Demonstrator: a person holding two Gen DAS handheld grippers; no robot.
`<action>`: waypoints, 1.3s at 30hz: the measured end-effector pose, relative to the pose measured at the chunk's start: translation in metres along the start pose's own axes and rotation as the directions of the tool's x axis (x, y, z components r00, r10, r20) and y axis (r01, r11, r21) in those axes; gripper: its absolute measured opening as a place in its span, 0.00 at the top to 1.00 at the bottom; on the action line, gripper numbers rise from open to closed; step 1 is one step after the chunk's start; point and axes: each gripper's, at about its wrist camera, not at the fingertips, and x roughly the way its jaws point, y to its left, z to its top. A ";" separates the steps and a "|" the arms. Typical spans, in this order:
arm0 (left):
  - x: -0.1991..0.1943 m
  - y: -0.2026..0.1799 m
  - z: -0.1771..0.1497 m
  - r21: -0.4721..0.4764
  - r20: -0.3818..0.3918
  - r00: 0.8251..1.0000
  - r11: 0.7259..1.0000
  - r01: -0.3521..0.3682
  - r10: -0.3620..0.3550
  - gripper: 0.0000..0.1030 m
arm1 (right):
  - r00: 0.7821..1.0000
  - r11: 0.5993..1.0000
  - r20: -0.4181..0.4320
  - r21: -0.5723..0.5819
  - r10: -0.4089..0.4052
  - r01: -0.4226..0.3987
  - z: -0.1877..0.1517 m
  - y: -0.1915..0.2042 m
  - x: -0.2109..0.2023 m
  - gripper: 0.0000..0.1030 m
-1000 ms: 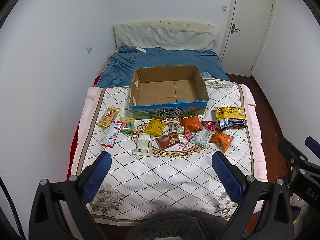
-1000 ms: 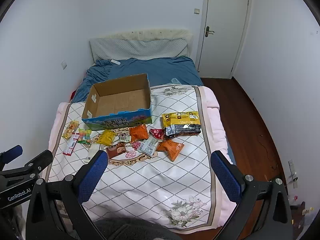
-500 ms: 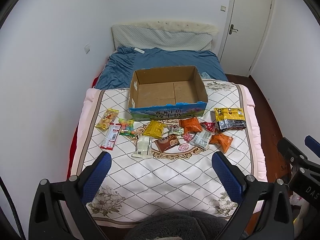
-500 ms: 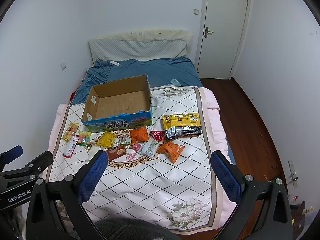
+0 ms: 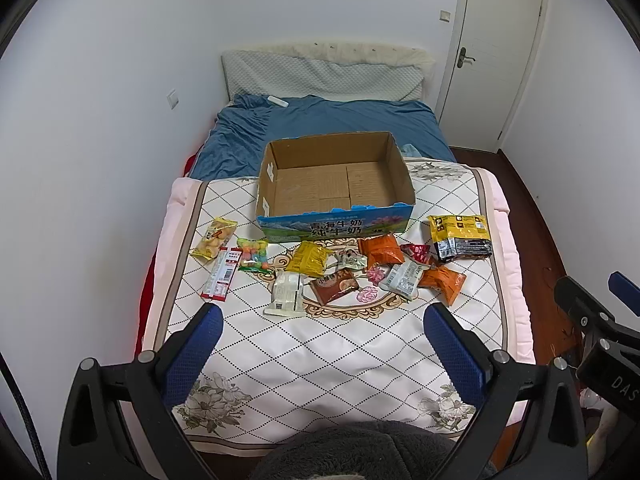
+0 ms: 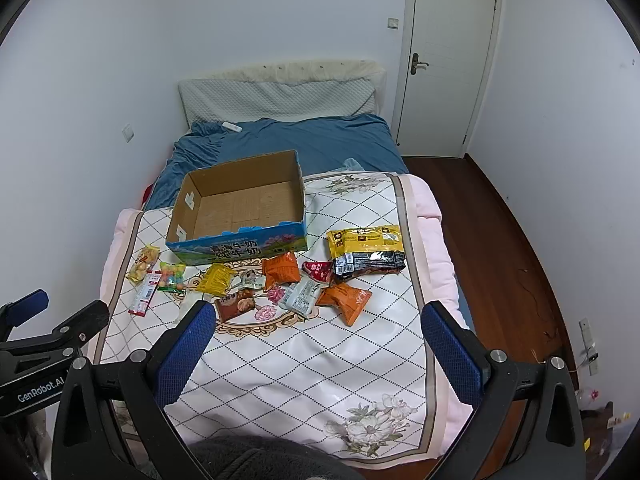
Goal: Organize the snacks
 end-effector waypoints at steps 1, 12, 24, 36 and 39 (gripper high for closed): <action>0.000 0.000 0.000 0.000 0.000 1.000 1.000 0.000 0.000 0.00 | 1.000 1.000 0.000 0.000 0.000 0.000 0.000 0.001 0.000 0.00; -0.002 -0.003 0.000 0.000 0.006 1.000 1.000 0.009 -0.009 0.00 | 1.000 1.000 0.000 -0.001 0.001 -0.001 0.001 0.001 -0.001 0.00; -0.004 -0.006 -0.001 0.002 0.012 1.000 1.000 0.016 -0.016 0.00 | 1.000 1.000 0.011 -0.003 0.001 -0.001 0.001 0.004 -0.007 0.00; -0.005 -0.005 -0.003 0.007 0.010 1.000 1.000 0.018 -0.018 0.00 | 1.000 1.000 0.007 0.004 0.019 -0.019 -0.001 0.004 -0.011 0.00; -0.003 -0.007 -0.003 0.008 0.013 1.000 1.000 0.018 -0.018 0.00 | 1.000 1.000 0.003 0.008 0.027 -0.027 -0.002 0.001 -0.010 0.00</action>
